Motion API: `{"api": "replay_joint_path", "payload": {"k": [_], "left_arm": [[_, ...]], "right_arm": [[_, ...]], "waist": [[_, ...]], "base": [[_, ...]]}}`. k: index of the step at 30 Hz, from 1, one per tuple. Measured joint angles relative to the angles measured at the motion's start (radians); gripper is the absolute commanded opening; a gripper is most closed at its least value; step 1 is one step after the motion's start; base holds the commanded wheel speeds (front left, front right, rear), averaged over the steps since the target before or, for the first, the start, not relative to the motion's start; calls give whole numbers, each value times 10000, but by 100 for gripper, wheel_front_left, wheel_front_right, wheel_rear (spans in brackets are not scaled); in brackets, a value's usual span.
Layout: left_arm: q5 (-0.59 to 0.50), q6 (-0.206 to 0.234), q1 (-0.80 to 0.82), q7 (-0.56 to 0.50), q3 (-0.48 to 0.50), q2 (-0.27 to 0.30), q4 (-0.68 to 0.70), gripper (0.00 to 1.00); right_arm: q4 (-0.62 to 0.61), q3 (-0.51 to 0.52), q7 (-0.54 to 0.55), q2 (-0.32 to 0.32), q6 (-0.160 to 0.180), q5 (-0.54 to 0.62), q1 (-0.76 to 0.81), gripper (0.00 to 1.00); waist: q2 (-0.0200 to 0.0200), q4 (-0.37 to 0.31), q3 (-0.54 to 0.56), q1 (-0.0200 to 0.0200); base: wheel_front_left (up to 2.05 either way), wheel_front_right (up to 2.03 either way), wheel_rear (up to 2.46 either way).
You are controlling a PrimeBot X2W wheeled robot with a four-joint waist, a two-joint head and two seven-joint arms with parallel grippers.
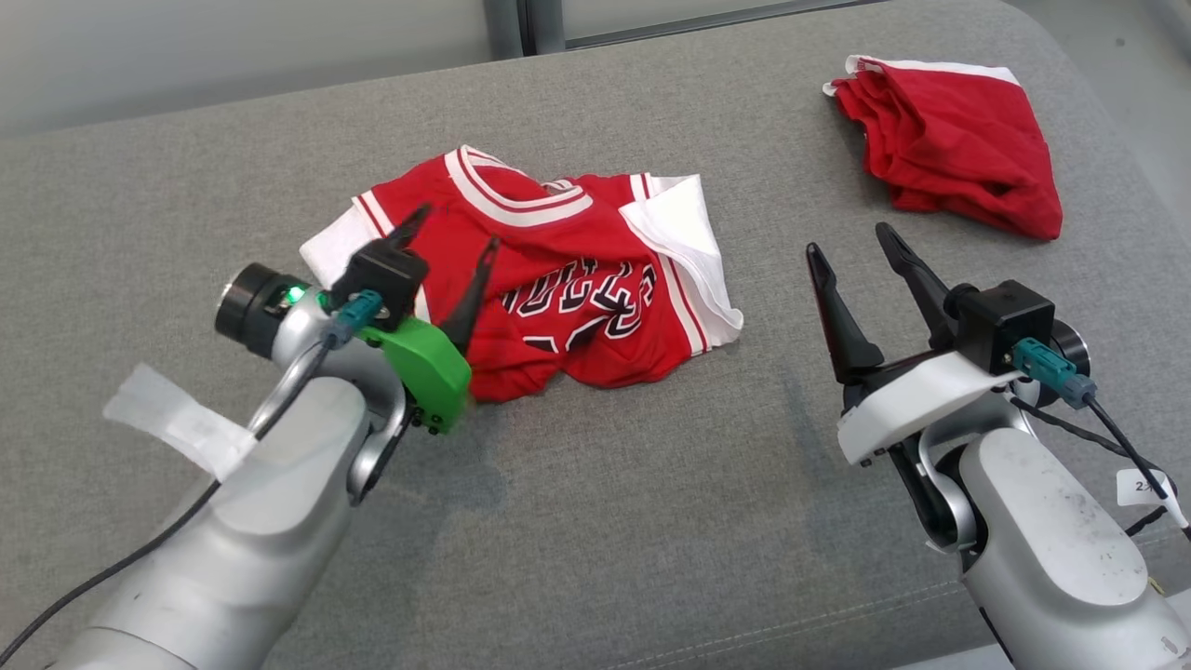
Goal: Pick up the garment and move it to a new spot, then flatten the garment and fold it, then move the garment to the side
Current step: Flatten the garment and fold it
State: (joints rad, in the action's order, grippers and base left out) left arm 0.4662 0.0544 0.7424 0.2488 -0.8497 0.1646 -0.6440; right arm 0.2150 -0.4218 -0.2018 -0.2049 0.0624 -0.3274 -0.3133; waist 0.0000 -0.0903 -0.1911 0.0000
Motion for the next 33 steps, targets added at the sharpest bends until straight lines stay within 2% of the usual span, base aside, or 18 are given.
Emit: {"api": "replay_joint_path", "payload": {"k": [4, 8, 15, 21, 33], "left_arm": [[556, 90, -79, -27, 566, 291, -412, 100], [1218, 180, -199, -558, 1214, 800, -1022, 100], [2247, 167, -191, -1356, 1946, 792, -1584, 100], [2685, 167, 108, -1845, 2339, 836, -1896, 100], [3212, 178, 291, -2148, 2792, 817, -2435, 100]], "right_arm": [[-42, -36, 2, -4, -2, 0, 6, 100], [-211, -144, 100, -12, -6, 2, 2, 100], [-431, -211, 232, -82, -19, 23, -76, 100], [-500, -157, 265, -148, -17, 25, -120, 100], [-523, -25, 261, -173, 0, 23, -188, 100]], "waist": [[0, -23, -14, 0], [0, -120, -167, 0], [0, -359, -537, 0], [0, -628, -899, 0], [0, -770, -1257, 0]], "base": [[0, 0, 0], [0, 0, 0], [0, 0, 0], [0, 0, 0], [0, 0, 0]]}}
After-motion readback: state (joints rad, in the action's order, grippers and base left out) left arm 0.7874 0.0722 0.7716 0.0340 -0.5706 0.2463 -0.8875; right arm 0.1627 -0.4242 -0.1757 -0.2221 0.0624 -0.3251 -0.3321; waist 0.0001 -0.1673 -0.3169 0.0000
